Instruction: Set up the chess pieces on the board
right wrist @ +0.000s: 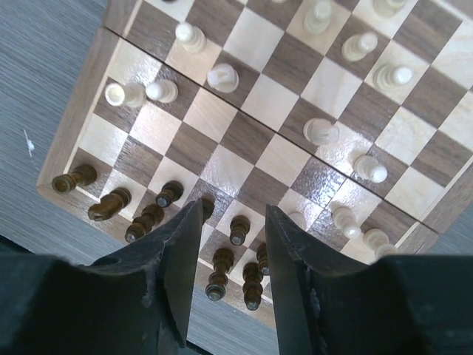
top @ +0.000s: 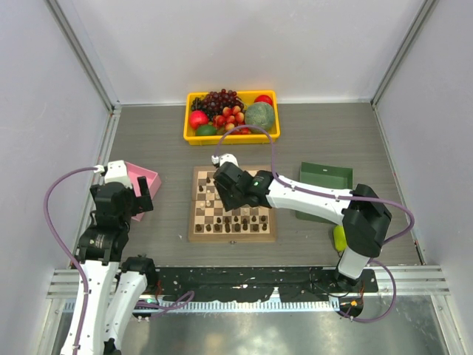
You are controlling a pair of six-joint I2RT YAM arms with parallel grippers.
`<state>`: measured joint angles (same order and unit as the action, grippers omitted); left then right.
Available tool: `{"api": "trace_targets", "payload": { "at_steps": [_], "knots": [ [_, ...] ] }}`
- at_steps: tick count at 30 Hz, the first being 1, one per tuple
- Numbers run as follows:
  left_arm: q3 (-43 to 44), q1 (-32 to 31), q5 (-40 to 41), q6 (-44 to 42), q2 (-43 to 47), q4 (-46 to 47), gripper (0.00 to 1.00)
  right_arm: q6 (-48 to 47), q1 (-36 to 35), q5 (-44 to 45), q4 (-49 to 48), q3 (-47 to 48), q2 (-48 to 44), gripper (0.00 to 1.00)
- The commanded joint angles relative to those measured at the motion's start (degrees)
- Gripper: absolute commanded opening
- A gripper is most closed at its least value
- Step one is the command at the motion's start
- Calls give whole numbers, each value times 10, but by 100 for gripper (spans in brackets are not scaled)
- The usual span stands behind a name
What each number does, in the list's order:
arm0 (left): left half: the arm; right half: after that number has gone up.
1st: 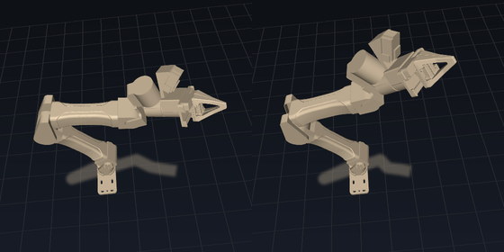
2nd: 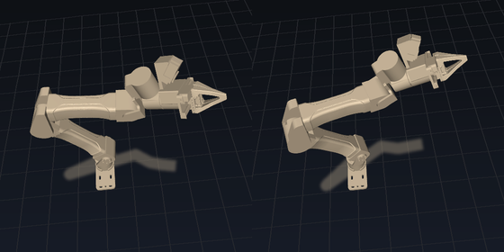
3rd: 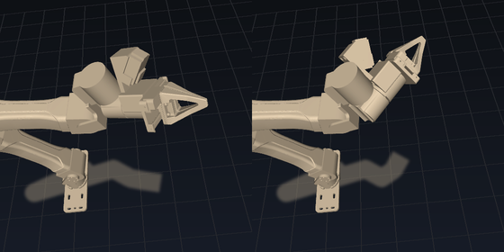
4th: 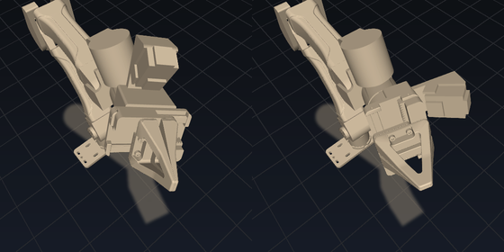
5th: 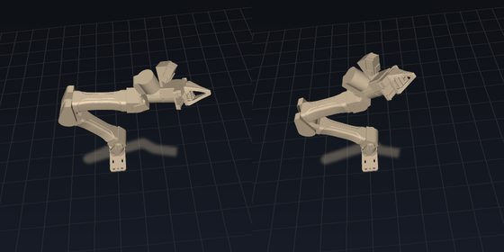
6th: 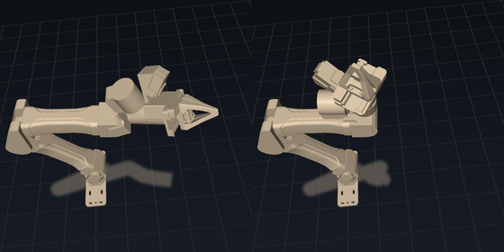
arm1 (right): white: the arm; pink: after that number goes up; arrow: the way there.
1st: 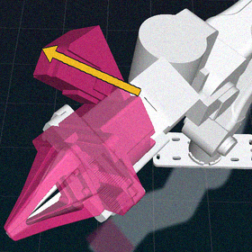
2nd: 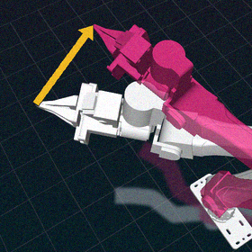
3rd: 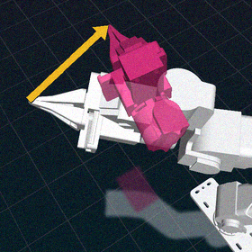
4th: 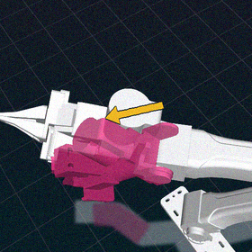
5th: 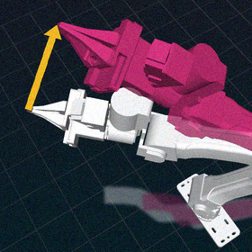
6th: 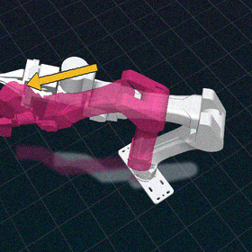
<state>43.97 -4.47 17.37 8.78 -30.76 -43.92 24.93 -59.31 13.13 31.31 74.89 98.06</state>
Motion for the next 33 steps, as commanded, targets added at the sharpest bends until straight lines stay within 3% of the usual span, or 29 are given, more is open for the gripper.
{"api": "trace_targets", "payload": {
  "at_steps": [1,8,15,21,23,33],
  "knots": [
    [1,3,-1,1,-3,22,99,-11,-3,27,-5,42,-18,47],
    [-3,2,-13,1,-14,24,99,-7,2,29,-5,61,-22,60],
    [-26,2,-76,12,-63,56,99,-3,9,57,0,54,-59,70],
    [56,3,-110,19,-160,5,99,18,24,109,12,31,-112,100],
    [84,3,-131,19,-193,-10,99,31,32,128,10,16,-131,96],
    [182,-18,-240,18,-339,22,99,61,82,139,-33,-80,-231,96]
  ]
}}
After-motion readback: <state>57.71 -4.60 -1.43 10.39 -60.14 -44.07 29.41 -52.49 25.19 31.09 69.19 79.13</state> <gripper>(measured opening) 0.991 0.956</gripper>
